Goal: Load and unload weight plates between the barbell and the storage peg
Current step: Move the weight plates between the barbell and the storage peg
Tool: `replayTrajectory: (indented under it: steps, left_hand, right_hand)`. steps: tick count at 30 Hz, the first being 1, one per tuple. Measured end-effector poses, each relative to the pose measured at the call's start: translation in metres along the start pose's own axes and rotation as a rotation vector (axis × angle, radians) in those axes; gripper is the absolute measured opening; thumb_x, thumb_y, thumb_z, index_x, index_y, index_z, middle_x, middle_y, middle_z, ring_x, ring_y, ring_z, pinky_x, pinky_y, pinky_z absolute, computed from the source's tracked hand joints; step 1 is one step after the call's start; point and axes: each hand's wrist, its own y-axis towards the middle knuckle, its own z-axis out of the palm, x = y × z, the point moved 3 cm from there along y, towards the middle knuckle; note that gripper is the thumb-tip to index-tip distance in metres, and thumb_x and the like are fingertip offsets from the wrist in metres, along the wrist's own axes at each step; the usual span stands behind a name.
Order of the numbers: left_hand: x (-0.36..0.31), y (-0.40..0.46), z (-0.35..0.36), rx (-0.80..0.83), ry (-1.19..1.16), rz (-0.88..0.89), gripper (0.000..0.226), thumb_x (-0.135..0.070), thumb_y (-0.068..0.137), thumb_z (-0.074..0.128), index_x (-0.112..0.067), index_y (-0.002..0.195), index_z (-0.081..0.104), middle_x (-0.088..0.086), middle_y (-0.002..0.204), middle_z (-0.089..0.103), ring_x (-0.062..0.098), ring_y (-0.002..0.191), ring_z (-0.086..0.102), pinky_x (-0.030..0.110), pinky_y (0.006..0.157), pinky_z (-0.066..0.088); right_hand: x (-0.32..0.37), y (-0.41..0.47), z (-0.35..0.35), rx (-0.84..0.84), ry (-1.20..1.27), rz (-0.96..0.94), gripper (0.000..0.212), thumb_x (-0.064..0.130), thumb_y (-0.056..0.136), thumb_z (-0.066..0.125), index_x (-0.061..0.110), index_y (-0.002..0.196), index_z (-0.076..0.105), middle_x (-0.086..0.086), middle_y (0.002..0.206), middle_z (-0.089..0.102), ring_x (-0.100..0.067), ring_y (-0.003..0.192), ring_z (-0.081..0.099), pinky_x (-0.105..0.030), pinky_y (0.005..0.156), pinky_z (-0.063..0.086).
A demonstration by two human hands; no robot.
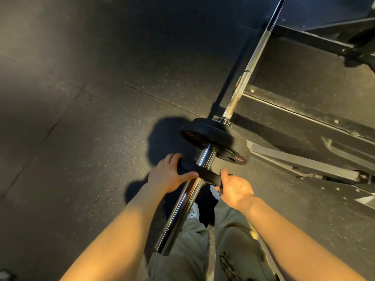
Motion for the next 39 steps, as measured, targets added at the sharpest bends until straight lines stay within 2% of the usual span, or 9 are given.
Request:
replayTrajectory:
  steps: [7,10,13,17,22,27,29,32,39]
  left_hand:
    - [0.012,-0.005,0.006,0.079,-0.152,0.005,0.097,-0.078,0.077,0.048,-0.028,0.152,0.013,-0.001,0.159,0.021,0.024,0.141,0.031,0.051,0.110,0.036]
    - [0.015,-0.006,0.004,0.109,-0.215,-0.014,0.096,-0.085,0.073,0.035,-0.031,0.151,0.017,-0.001,0.157,0.025,0.023,0.135,0.039,0.049,0.106,0.040]
    - [0.018,0.000,0.001,0.119,-0.144,-0.003,0.089,-0.085,0.077,0.029,-0.030,0.147,0.025,0.000,0.150,0.037,0.023,0.127,0.048,0.048,0.101,0.044]
    - [0.029,0.000,0.003,0.156,-0.118,-0.033,0.101,-0.093,0.064,0.020,-0.030,0.140,0.035,0.001,0.138,0.048,0.021,0.119,0.052,0.049,0.099,0.045]
    - [0.025,-0.031,0.025,-0.030,-0.119,0.027,0.087,-0.081,0.079,0.040,-0.024,0.144,0.030,0.001,0.149,0.031,0.022,0.134,0.036,0.046,0.105,0.041]
    - [0.030,-0.044,0.038,-0.065,-0.143,-0.004,0.086,-0.082,0.078,0.036,-0.027,0.145,0.029,-0.001,0.154,0.026,0.023,0.138,0.032,0.048,0.107,0.040]
    - [0.042,-0.043,0.041,-0.030,-0.194,-0.027,0.087,-0.086,0.076,0.028,-0.030,0.143,0.032,-0.002,0.149,0.035,0.020,0.133,0.040,0.049,0.104,0.042]
    - [0.059,-0.043,0.045,0.038,-0.356,-0.096,0.088,-0.088,0.069,0.015,-0.036,0.137,0.036,-0.002,0.129,0.054,0.016,0.110,0.055,0.047,0.096,0.048]
    - [0.061,-0.043,0.053,0.117,-0.591,-0.237,0.058,-0.068,0.092,0.032,-0.032,0.138,0.033,-0.002,0.111,0.049,0.014,0.090,0.051,0.037,0.083,0.045]
  right_hand:
    - [0.011,-0.004,-0.004,0.030,-0.083,0.033,0.038,0.024,0.096,0.053,0.011,0.129,0.039,-0.009,0.114,0.064,-0.030,0.105,0.064,-0.036,0.077,0.048]
    - [0.019,-0.008,0.001,0.022,-0.176,0.040,0.040,0.021,0.097,0.052,0.009,0.132,0.037,-0.009,0.113,0.065,-0.028,0.104,0.065,-0.033,0.073,0.047]
    - [0.028,-0.007,0.003,0.036,-0.228,0.073,0.039,0.018,0.098,0.051,0.008,0.132,0.036,-0.010,0.117,0.063,-0.029,0.108,0.063,-0.033,0.078,0.050]
    - [0.037,-0.008,0.005,0.070,-0.202,0.054,0.042,0.014,0.094,0.055,0.006,0.131,0.037,-0.011,0.120,0.063,-0.031,0.110,0.062,-0.037,0.082,0.052]
    - [0.028,-0.025,0.027,0.062,-0.155,-0.001,0.039,0.029,0.097,0.051,0.008,0.127,0.038,-0.011,0.115,0.064,-0.033,0.107,0.062,-0.038,0.079,0.049]
    - [0.034,-0.036,0.038,0.066,-0.156,0.034,0.039,0.030,0.099,0.048,0.009,0.129,0.035,-0.010,0.120,0.063,-0.033,0.109,0.062,-0.036,0.080,0.048]
    - [0.045,-0.038,0.035,0.057,-0.213,0.018,0.037,0.022,0.098,0.050,0.007,0.129,0.037,-0.010,0.121,0.062,-0.032,0.110,0.062,-0.036,0.082,0.049]
    - [0.064,-0.040,0.034,0.059,-0.312,-0.025,0.040,0.013,0.095,0.052,0.006,0.132,0.038,-0.009,0.122,0.061,-0.029,0.110,0.063,-0.036,0.080,0.052]
    - [0.080,-0.043,0.040,0.083,-0.352,-0.012,0.042,0.016,0.096,0.054,0.007,0.134,0.037,-0.009,0.123,0.062,-0.029,0.112,0.062,-0.036,0.077,0.052]
